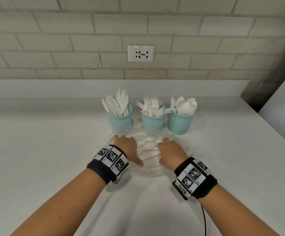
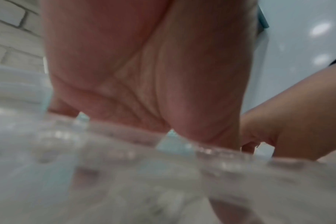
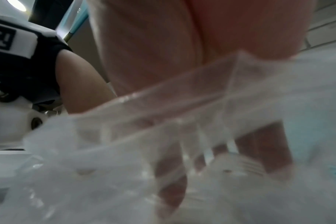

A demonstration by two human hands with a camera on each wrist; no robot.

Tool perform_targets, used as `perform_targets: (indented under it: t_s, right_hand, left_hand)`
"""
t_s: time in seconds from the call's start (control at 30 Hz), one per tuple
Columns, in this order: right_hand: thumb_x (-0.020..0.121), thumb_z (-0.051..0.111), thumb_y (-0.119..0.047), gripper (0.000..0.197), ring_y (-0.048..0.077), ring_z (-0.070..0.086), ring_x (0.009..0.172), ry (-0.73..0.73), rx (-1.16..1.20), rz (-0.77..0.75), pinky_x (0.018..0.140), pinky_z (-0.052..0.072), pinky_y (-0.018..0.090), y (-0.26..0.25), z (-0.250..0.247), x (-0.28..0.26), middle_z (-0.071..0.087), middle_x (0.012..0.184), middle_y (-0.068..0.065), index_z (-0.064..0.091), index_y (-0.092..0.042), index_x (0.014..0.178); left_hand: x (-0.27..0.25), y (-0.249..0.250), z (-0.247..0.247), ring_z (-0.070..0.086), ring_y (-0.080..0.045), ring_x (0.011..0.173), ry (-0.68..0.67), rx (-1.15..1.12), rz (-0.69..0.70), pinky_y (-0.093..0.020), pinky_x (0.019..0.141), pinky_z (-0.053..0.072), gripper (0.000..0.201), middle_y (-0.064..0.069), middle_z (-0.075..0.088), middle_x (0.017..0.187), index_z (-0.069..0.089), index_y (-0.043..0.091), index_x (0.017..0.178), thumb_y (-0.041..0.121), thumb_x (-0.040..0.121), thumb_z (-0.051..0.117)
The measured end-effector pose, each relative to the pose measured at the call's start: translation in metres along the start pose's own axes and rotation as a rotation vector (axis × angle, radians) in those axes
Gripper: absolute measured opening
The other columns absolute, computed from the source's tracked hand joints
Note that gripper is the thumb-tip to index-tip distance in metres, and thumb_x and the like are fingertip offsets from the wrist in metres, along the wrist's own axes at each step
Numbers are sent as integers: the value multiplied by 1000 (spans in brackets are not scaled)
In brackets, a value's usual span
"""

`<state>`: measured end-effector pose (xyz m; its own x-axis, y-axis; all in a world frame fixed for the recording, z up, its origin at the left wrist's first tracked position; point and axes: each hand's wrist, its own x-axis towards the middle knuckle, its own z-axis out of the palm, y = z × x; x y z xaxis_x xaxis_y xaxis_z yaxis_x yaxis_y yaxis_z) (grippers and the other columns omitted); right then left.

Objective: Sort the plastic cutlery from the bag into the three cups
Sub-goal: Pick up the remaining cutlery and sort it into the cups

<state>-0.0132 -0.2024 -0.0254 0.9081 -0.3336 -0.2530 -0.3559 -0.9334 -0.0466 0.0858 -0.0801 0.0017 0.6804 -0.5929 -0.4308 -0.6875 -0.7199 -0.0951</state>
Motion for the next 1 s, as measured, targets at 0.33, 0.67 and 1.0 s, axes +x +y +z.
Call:
perform_targets:
  t_s: [0.33,0.67,1.0]
  right_hand:
    - [84,63,-12,64,29,41,132,24,85,4,111,34,37,4,-1,13,42,144,13,34,-9,140]
    - [81,67,-12,55,27,47,127,58,127,12,106,39,33,3,-4,16,48,138,12,46,-8,132]
    - [91,47,-5,31,28,51,121,-16,-9,24,101,39,32,13,-17,10,55,129,14,55,-2,121]
  left_hand:
    - [9,-7,11,47,-31,121,39,-98,37,-40,101,38,91,-13,50,131,43,5,129,64,67,70]
    - [11,3,27,44,-32,125,115,135,41,-44,110,25,93,-14,45,137,44,5,133,74,71,56]
    - [13,0,24,46,-30,123,74,-83,82,-39,106,34,86,-12,46,134,41,6,131,59,70,70]
